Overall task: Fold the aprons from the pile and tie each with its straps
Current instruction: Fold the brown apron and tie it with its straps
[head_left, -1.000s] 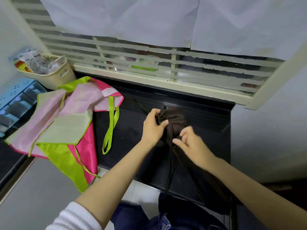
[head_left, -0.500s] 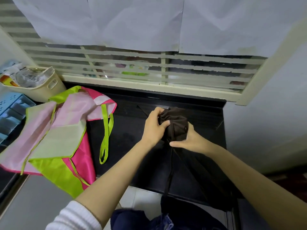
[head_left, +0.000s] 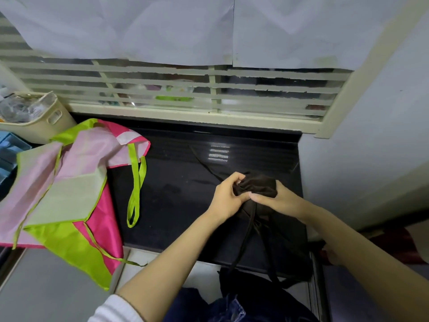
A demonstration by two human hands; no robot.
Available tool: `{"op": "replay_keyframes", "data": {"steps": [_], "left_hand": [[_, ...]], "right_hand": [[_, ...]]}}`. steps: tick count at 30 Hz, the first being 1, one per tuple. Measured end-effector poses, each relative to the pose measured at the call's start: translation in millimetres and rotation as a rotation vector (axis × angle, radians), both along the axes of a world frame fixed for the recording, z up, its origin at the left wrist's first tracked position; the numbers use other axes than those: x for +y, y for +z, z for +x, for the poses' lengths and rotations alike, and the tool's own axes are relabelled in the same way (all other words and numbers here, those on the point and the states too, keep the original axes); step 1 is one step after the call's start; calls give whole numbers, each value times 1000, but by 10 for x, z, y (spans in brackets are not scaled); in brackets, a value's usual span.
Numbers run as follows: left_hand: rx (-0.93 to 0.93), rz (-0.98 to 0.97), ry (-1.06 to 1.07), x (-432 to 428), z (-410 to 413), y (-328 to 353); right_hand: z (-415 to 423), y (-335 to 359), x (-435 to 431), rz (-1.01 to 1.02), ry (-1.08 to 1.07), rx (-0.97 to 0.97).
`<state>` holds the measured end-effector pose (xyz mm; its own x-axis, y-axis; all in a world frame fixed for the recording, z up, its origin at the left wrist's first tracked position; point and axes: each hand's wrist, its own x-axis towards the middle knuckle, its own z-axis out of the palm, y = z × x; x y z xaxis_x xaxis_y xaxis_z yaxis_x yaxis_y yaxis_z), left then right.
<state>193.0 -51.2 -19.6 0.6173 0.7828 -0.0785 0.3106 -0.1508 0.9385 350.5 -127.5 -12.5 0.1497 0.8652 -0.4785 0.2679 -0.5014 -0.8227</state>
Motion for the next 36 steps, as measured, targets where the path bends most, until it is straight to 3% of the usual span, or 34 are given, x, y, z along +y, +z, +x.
{"op": "replay_keyframes", "data": {"steps": [3, 7, 12, 18, 25, 31, 36], "left_hand": [[-27, -39, -94, -114, 13, 13], [-51, -65, -165, -271, -60, 34], [-65, -143, -71, -529, -291, 44], [-82, -402, 71, -1022, -674, 229], [92, -287, 7, -1461, -1141, 165], [45, -232, -2, -1623, -1442, 217], [14, -66, 0, -1677, -1627, 337]], "right_hand": [[92, -98, -159, -52, -79, 41], [13, 27, -386, -70, 45, 32], [-175, 59, -613, 33, -53, -16], [-610, 67, -932, 143, -259, -52], [-984, 138, -1158, 284, -582, 128], [-1206, 215, -1265, 266, -582, 356], [-1276, 210, -1278, 228, -644, 349]]}}
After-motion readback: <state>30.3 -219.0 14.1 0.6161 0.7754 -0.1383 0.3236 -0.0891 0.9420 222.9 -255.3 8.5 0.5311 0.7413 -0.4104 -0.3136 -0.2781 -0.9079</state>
